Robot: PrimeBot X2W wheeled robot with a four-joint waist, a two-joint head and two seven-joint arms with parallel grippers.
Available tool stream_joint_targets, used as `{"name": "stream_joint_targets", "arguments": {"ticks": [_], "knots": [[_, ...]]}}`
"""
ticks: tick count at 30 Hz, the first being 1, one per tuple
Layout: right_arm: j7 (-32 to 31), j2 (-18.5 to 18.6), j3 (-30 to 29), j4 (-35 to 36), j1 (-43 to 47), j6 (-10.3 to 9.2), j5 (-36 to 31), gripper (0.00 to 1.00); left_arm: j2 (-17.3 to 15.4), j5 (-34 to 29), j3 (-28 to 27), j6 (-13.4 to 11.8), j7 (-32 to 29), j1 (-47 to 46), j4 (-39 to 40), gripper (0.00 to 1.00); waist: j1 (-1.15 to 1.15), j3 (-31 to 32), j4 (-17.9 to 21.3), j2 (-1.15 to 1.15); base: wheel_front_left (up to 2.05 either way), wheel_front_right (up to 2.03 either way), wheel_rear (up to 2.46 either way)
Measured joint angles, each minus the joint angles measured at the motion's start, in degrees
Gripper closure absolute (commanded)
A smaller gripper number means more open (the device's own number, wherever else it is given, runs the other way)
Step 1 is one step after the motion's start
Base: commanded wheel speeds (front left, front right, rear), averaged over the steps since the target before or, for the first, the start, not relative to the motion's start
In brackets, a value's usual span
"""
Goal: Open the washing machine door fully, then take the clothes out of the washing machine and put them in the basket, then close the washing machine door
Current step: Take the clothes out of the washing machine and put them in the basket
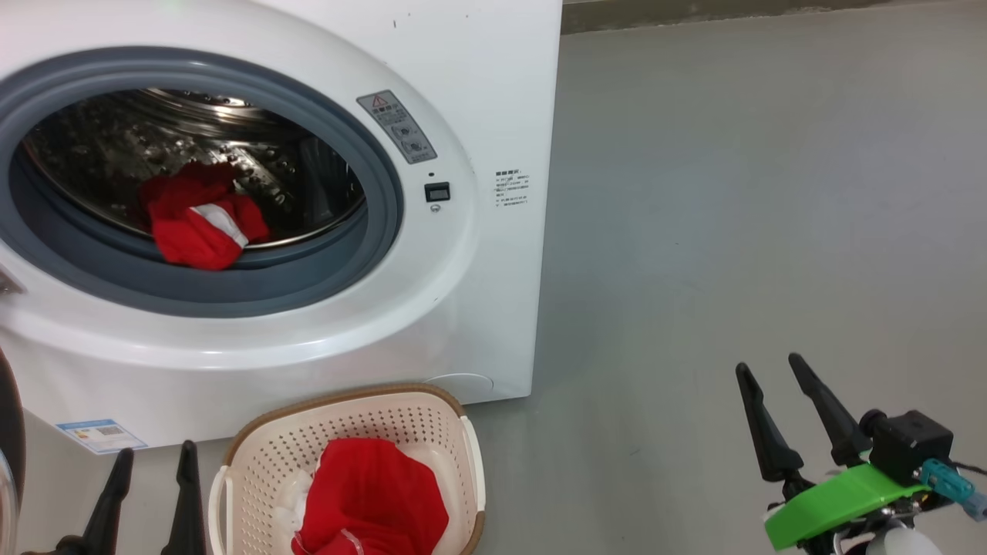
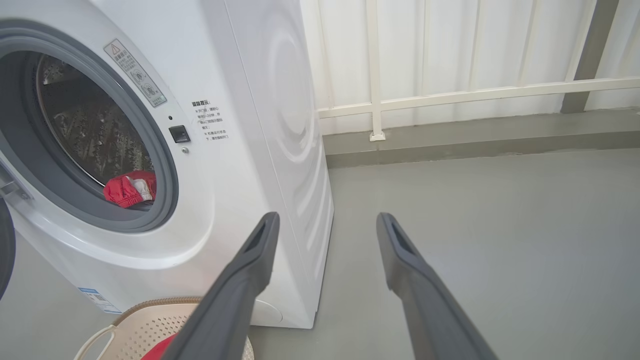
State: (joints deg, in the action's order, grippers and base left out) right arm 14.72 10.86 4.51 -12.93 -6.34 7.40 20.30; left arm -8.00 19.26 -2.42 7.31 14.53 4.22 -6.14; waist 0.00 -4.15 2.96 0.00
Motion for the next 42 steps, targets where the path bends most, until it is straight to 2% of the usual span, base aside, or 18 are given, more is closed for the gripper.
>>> {"name": "stream_joint_targets", "arguments": {"ticks": [4,20,25,30,37,42], "knots": [[0.0,-0.01,-0.2,0.04,1.02,0.0,0.04,0.0,0.8,-0.05,-0.92,0.0,0.0,0.53,1.03,0.0,0.0,0.05,0.01,0.0,0.0,0.0,0.0],[0.0,-0.38,-0.37,0.25,0.97,0.0,0.04,0.0,0.73,0.23,-0.97,0.0,0.0,0.55,1.78,0.0,0.0,-1.17,0.22,0.0,0.0,0.0,0.0],[0.0,-0.63,-0.57,0.31,0.86,0.0,0.04,0.0,0.52,2.21,0.14,0.0,0.0,-0.21,-0.16,0.0,0.0,-2.15,-0.01,0.0,0.0,0.0,0.0],[0.0,-1.25,-0.71,0.43,0.1,0.0,0.01,0.0,-0.63,3.33,1.9,0.0,0.0,-4.31,-3.82,0.0,0.0,-3.49,-0.23,0.0,0.0,0.0,0.0],[0.01,-2.36,-0.4,0.79,-3.11,0.0,-0.41,0.0,-2.5,3.68,5.34,0.0,-1.56,-16.17,-10.67,0.0,0.0,-6.72,-0.29,0.0,0.0,0.0,0.0],[0.01,-3.77,0.29,0.94,-5.13,0.0,-0.53,0.0,-3.94,3.31,5.88,0.0,-4.06,-25.82,-16.57,0.0,0.0,-9.32,0.15,0.0,0.0,0.0,0.0]]}}
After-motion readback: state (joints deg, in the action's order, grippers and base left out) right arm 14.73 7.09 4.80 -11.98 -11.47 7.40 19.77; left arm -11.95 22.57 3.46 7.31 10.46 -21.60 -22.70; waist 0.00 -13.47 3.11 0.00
